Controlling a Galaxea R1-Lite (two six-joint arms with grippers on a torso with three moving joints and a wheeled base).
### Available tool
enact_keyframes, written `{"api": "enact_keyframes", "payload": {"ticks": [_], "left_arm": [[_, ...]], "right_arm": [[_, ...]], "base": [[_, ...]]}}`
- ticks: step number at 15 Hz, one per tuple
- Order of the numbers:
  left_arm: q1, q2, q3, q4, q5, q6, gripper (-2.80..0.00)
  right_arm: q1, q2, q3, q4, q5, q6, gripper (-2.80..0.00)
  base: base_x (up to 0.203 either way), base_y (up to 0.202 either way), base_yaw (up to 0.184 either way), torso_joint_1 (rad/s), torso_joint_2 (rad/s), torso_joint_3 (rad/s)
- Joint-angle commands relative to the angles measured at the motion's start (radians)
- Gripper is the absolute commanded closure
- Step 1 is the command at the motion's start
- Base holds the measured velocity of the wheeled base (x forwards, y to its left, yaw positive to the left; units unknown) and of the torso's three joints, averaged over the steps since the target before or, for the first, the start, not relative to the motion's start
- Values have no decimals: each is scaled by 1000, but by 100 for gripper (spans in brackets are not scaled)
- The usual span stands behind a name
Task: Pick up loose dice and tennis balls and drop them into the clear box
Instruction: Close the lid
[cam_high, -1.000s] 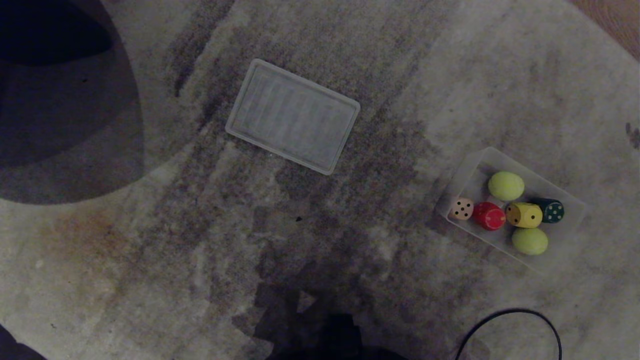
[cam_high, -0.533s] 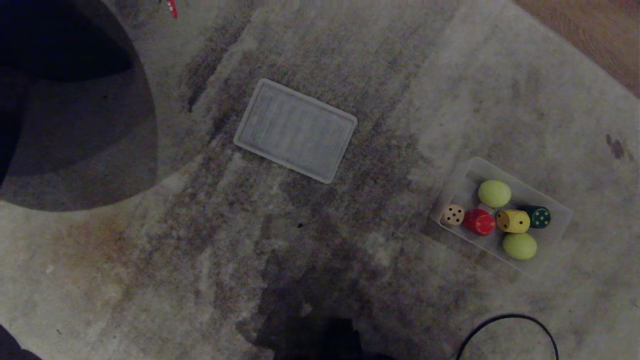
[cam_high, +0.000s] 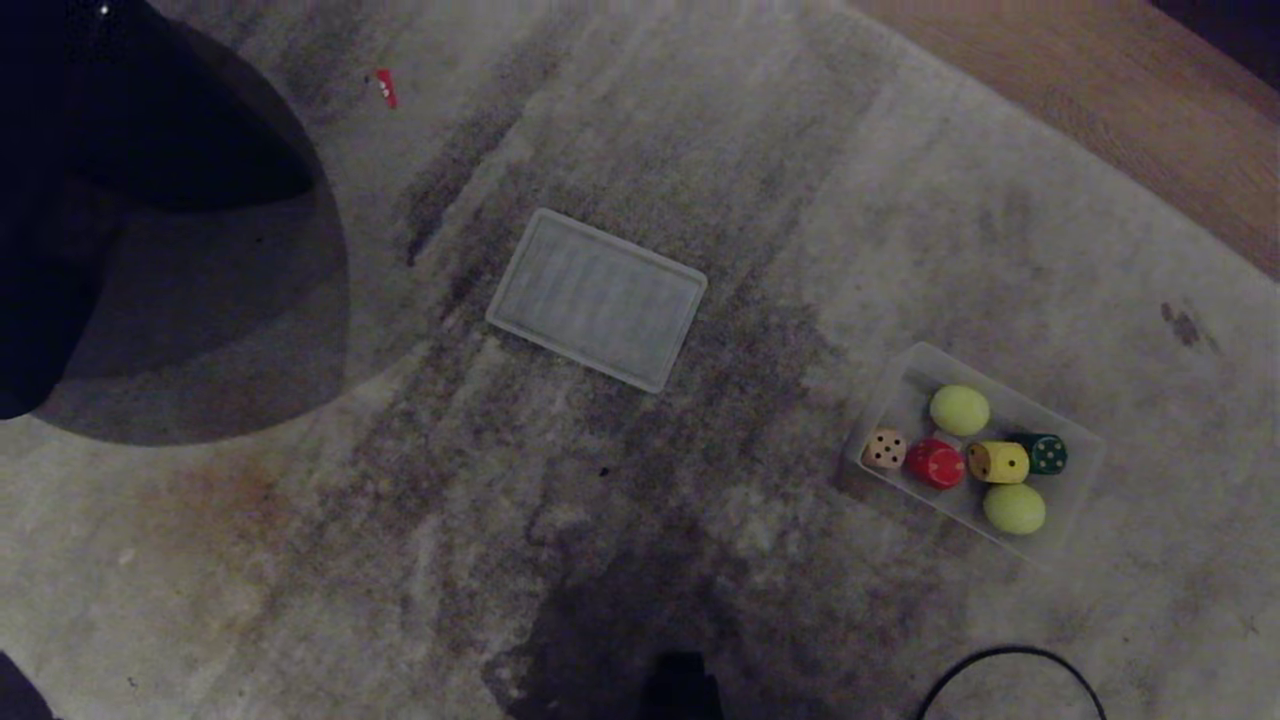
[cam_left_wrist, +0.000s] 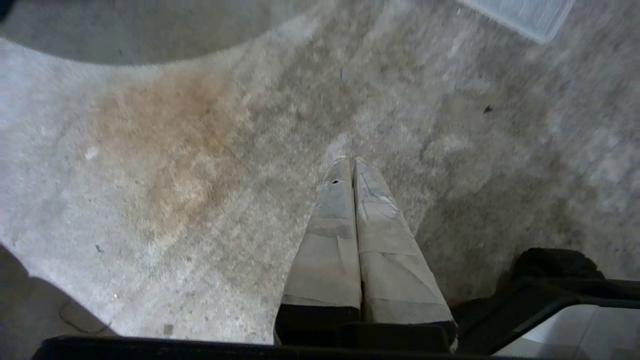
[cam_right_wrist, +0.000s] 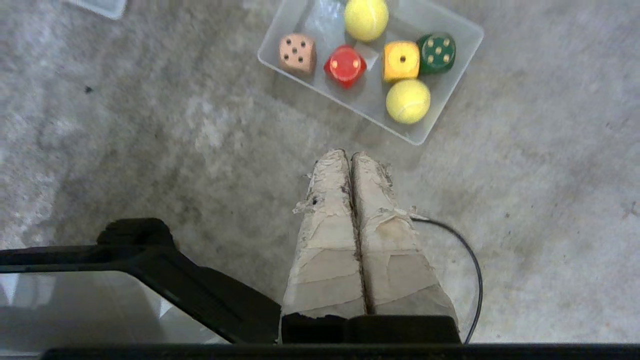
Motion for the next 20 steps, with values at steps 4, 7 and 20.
{"api": "enact_keyframes", "payload": {"ticks": [4,7,20], "left_arm": [[0,2,2,0,1,1,0],[0,2,2,0,1,0,0],[0,2,2,1,-1,0,0]], "right_arm": [[0,2,0,1,0,2,0],[0,2,0,1,0,2,0],[0,2,0,1,0,2,0]], "base": [[0,0,0,2,2,209],[0,0,0,3,0,205],[0,0,0,2,1,202]]}}
